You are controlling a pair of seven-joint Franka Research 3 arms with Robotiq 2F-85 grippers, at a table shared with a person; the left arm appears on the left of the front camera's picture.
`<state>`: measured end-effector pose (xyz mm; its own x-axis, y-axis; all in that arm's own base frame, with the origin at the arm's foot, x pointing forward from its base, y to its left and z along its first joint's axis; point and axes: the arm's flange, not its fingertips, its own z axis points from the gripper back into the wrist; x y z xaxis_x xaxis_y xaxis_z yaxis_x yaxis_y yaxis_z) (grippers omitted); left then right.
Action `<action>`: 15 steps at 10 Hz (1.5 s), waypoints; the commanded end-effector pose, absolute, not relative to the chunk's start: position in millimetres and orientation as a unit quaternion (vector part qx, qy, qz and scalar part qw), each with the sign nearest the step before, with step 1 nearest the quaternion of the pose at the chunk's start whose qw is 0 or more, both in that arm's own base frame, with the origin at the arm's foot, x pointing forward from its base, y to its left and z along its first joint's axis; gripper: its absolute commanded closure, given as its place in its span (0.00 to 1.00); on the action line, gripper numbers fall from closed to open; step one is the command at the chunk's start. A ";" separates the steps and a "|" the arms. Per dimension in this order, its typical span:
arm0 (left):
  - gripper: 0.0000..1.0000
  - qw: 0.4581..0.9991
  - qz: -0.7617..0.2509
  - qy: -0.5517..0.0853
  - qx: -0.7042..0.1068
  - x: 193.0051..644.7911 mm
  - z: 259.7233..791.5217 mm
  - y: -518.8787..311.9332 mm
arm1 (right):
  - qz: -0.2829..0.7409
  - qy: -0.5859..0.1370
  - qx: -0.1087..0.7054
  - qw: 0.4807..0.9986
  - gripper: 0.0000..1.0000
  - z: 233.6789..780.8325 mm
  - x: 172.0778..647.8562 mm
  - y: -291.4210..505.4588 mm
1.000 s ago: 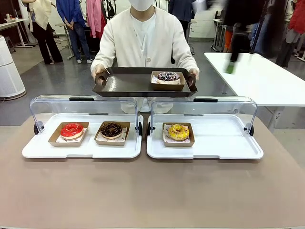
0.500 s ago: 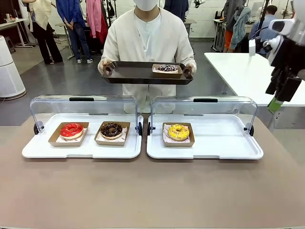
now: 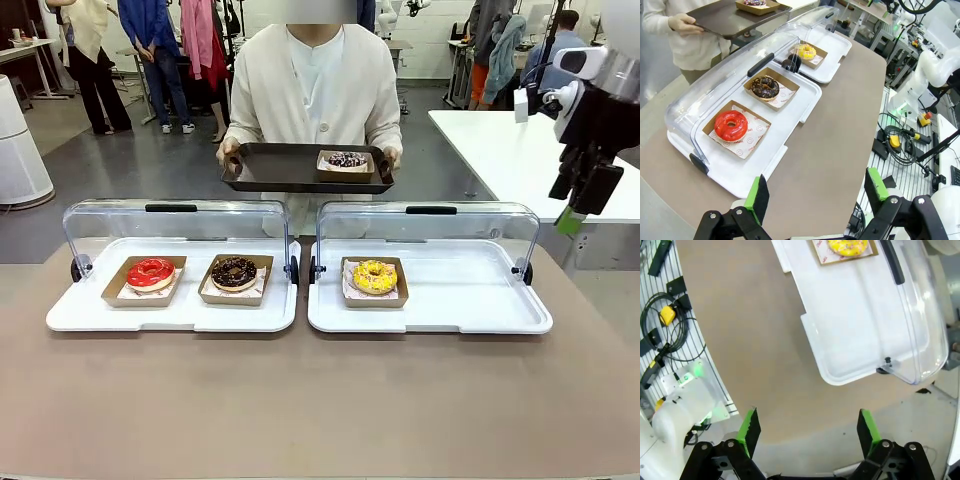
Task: Provide the desired donut to the person.
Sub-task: Place the picked Paper togo box onto the Handle tray extended by the person, then pick up and lift the Paper togo box containing the Donut pointed at by the person.
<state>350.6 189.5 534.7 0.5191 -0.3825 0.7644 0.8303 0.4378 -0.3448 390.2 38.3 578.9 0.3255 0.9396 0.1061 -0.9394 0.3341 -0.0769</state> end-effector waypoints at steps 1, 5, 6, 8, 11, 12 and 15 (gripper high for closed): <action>0.00 0.784 -0.385 -0.315 -0.370 349.9 536.0 190.1 | 0.571 -0.062 -0.001 0.818 0.00 578.1 387.4 38.5; 0.00 0.784 -0.385 -0.315 -0.370 349.9 536.0 190.1 | 0.571 -0.062 -0.001 0.818 0.00 578.1 387.4 38.5; 0.00 0.784 -0.385 -0.315 -0.370 349.9 536.0 190.1 | 0.571 -0.062 -0.001 0.818 0.00 578.1 387.4 38.5; 0.00 0.784 -0.385 -0.315 -0.370 349.9 536.0 190.1 | 0.571 -0.062 -0.001 0.818 0.00 578.1 387.4 38.5; 0.00 0.784 -0.385 -0.315 -0.370 349.9 536.0 190.1 | 0.576 -0.066 -0.001 0.814 0.00 580.4 388.5 37.6; 0.00 0.784 -0.385 -0.315 -0.370 349.9 536.0 190.1 | 0.638 -0.156 0.287 0.697 0.00 569.5 385.1 21.5; 0.00 0.784 -0.385 -0.315 -0.370 349.9 536.0 190.1 | 0.643 -0.345 0.510 0.456 0.00 542.4 375.8 -31.5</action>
<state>350.5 189.8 534.7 0.5195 -0.3821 0.7643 0.8299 0.4385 -0.3449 380.0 -15.0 556.6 0.0425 0.7736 0.6323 -0.9973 0.0708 -0.0196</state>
